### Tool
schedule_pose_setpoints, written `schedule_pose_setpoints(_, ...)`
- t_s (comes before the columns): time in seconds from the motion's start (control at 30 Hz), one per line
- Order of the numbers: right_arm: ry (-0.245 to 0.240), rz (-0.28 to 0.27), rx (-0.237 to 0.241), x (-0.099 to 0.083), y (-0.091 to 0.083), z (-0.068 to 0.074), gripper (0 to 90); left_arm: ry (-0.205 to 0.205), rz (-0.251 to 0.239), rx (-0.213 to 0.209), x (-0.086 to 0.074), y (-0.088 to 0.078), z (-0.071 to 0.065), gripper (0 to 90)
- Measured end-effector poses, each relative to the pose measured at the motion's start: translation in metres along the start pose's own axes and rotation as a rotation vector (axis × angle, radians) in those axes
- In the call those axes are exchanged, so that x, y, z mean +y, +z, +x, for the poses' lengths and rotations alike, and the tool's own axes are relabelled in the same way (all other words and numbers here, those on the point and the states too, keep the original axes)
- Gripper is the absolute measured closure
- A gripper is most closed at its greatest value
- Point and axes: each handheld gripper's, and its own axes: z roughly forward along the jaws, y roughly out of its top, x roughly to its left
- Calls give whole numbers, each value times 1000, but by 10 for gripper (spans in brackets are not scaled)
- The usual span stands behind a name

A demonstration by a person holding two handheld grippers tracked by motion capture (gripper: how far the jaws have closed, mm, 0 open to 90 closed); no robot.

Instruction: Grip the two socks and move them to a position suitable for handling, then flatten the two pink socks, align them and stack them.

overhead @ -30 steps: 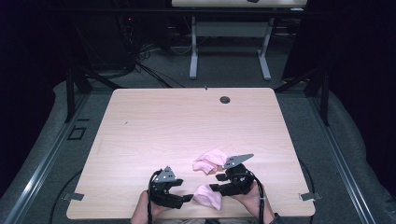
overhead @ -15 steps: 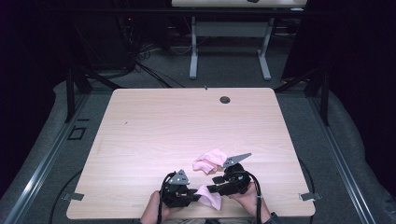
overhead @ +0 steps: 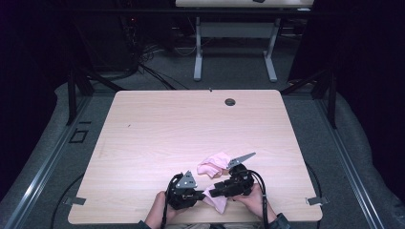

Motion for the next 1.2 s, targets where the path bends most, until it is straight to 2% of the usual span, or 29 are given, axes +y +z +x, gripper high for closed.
schedule_pose_setpoints(0.1, -10, -17, -17, -1, -2, 2, 806, -10, -10, 1, 0, 0, 2, 856)
schedule_pose_setpoints(0.13, -26, -27, -38, 0, -4, 5, 837, -12, -11, 0, 0, -1, 2, 848)
schedule_pose_setpoints(0.23, -36, -25, -61, 0, -6, 9, 849, -18, -17, -11, -1, -1, 2, 837)
schedule_pose_setpoints(0.3, -49, -46, -88, 1, -9, 15, 855, -22, -24, -16, -1, -2, 2, 812)
schedule_pose_setpoints(0.47, -68, -67, -104, 3, -16, 22, 857, -32, -44, -38, -2, -4, 3, 776)
schedule_pose_setpoints(0.6, -92, -88, -127, 6, -19, 30, 860, -27, -57, -52, -3, -4, 2, 716)
schedule_pose_setpoints(0.67, -106, -99, -138, 8, -20, 34, 862, -23, -64, -69, -3, -3, 2, 653)
schedule_pose_setpoints(0.73, -124, -112, -146, 10, -23, 39, 863, -18, -64, -75, -4, -1, 2, 636)
schedule_pose_setpoints(0.83, -149, -140, -158, 13, -31, 48, 864, -23, -68, -77, -7, 3, 3, 666)
schedule_pose_setpoints(1.0, -179, -167, -161, 19, -40, 57, 864, -30, -119, -115, -8, 6, 7, 686)
schedule_pose_setpoints(1.1, -190, -196, -149, 22, -47, 61, 865, -39, -151, -103, -7, 7, 9, 726)
schedule_pose_setpoints(1.17, -197, -213, -163, 24, -51, 63, 865, -50, -160, -102, -6, 6, 11, 810)
schedule_pose_setpoints(1.2, -200, -220, -165, 25, -54, 64, 865, -54, -168, -91, -6, 2, 11, 810)
